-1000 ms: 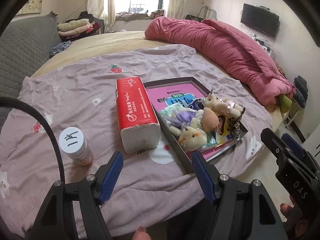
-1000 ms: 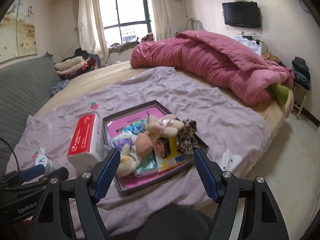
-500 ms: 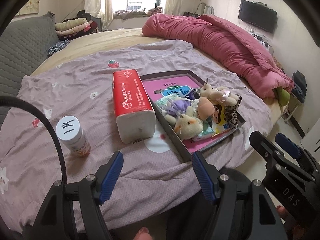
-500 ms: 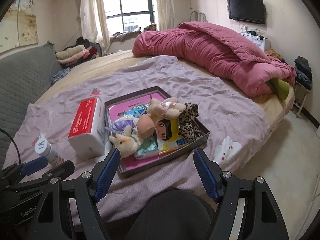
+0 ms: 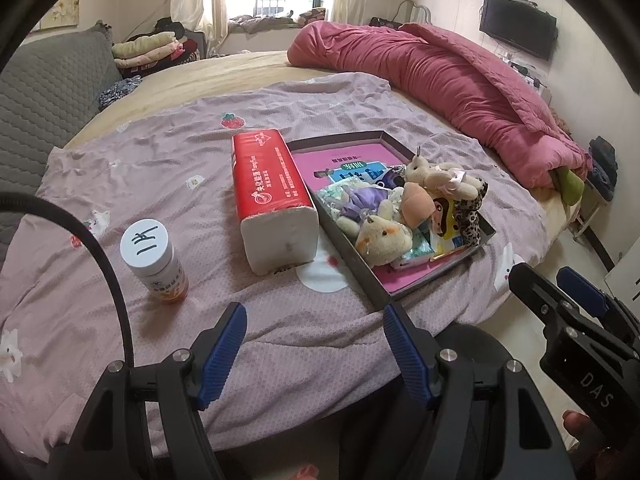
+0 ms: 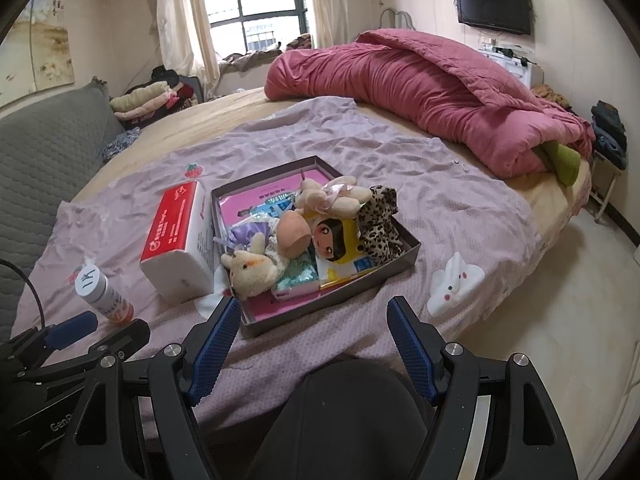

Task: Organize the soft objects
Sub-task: 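Withdraw both open tools up and away from the tray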

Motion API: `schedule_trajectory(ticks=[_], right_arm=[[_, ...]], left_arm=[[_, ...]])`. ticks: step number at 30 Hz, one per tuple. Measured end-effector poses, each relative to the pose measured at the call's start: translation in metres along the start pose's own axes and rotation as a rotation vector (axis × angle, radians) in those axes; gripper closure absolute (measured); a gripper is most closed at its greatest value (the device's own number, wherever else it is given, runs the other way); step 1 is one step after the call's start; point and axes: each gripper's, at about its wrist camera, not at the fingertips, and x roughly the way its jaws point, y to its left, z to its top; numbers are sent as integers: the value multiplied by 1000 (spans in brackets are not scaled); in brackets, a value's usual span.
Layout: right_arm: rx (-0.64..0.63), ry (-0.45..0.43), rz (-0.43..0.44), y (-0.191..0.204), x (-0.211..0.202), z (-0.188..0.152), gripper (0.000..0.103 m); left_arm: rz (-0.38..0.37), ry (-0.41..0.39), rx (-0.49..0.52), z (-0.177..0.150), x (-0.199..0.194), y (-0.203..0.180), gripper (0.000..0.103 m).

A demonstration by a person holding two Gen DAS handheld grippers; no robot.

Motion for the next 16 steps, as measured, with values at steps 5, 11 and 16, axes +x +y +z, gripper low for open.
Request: schedule_trajectory(ticks=[5,11,16], right_arm=[[-15,-4,3,4,-4,-2,26],[-20,-3,5,5,-6,-4,26],[-26,-5,6,6,-10,-5,26]], left_arm=[[0,1,6,-3,-3,0,33],[-3,5,15,-5,-5,0,33],[-31,21,-6,-7,-6,6,33]])
